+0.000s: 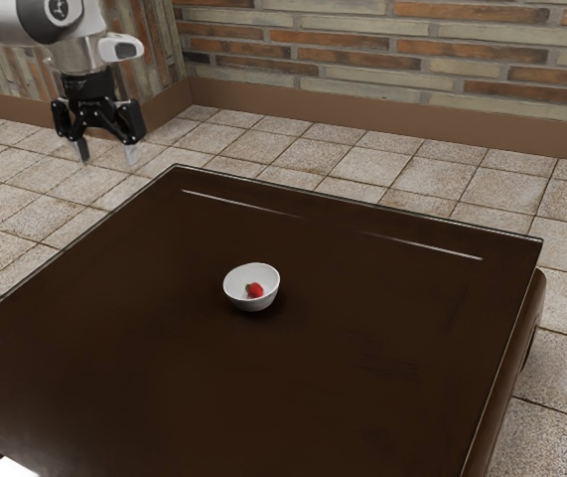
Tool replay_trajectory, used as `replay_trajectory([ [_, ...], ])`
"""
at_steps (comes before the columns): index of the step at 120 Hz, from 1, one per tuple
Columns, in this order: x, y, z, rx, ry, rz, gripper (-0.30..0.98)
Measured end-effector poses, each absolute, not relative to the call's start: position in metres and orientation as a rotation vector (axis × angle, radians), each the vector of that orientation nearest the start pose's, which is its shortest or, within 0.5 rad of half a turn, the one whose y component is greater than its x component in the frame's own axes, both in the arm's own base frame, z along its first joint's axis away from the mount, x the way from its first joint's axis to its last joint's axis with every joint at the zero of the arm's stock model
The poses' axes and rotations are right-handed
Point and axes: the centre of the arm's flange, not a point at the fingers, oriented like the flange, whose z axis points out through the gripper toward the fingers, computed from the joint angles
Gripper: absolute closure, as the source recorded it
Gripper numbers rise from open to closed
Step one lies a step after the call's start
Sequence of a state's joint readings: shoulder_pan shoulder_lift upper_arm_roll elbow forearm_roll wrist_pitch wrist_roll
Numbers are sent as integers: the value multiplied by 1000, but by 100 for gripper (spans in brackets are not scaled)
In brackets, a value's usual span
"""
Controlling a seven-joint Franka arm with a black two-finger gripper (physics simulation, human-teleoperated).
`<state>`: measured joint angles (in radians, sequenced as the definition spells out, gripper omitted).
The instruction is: Take strawberry from the bowl
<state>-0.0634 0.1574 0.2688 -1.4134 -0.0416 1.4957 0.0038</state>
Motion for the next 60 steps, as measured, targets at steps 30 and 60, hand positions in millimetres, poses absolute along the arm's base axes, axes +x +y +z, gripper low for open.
replay_trajectory([
  [30,600,101,597,-3125,-332,-20,2],
  [60,576,111,477,-3040,-856,87,2],
])
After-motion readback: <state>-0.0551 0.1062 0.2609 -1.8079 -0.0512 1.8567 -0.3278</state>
